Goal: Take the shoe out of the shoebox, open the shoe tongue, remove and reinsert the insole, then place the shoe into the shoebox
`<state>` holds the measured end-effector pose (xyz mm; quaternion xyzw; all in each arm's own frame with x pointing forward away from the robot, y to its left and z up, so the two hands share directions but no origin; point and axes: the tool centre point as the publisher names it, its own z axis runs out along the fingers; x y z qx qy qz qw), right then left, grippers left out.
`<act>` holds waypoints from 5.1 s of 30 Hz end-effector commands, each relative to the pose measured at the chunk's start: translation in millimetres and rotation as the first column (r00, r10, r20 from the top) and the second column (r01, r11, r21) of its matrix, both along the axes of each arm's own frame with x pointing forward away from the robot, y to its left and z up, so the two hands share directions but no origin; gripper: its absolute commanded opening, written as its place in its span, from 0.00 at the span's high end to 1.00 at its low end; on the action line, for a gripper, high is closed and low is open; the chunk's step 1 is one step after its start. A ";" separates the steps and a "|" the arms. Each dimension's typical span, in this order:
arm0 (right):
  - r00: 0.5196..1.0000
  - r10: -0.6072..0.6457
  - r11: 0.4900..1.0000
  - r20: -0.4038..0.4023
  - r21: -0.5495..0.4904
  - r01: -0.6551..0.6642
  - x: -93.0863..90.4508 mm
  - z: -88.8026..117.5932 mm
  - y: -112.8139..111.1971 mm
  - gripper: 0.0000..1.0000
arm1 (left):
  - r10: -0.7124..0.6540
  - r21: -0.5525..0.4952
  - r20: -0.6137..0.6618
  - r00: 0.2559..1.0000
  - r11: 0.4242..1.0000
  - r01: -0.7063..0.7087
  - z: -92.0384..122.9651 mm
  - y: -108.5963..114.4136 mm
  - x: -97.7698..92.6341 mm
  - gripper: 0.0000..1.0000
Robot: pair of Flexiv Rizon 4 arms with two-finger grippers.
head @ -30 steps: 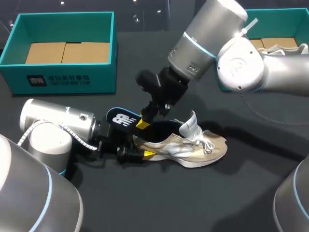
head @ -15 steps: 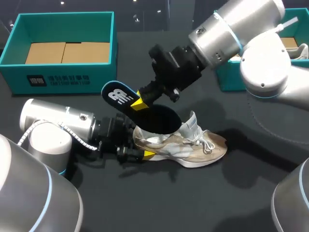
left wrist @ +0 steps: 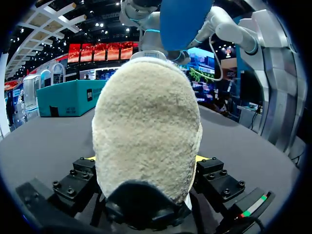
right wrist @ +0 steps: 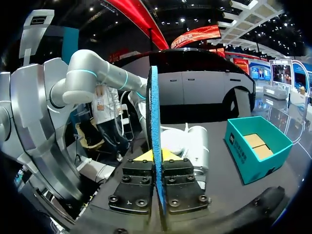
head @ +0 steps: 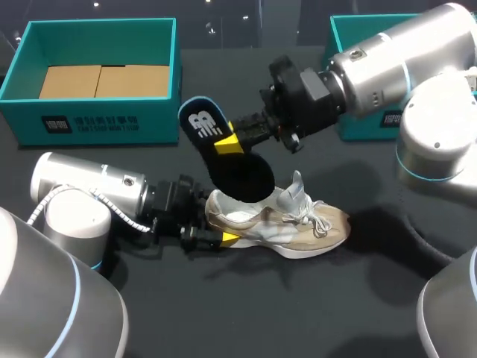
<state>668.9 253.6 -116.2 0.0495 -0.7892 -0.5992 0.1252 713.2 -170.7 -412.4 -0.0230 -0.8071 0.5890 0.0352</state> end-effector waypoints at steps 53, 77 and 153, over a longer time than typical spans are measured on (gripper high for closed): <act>0.912 -0.377 0.910 -0.162 0.115 0.397 -105.5 67.8 -83.7 1.00 | 0.001 0.002 0.001 1.000 1.000 -0.001 -1.6 -0.3 0.6 1.00; 0.905 -0.385 0.909 -0.181 0.098 0.406 -116.4 65.8 -88.7 1.00 | 0.001 0.002 0.001 1.000 1.000 -0.001 -1.6 -0.3 0.6 0.64; 0.905 -0.385 0.909 -0.181 0.098 0.406 -116.4 65.8 -88.7 1.00 | -0.098 0.895 0.078 0.992 0.445 -0.026 50.1 37.4 15.0 0.00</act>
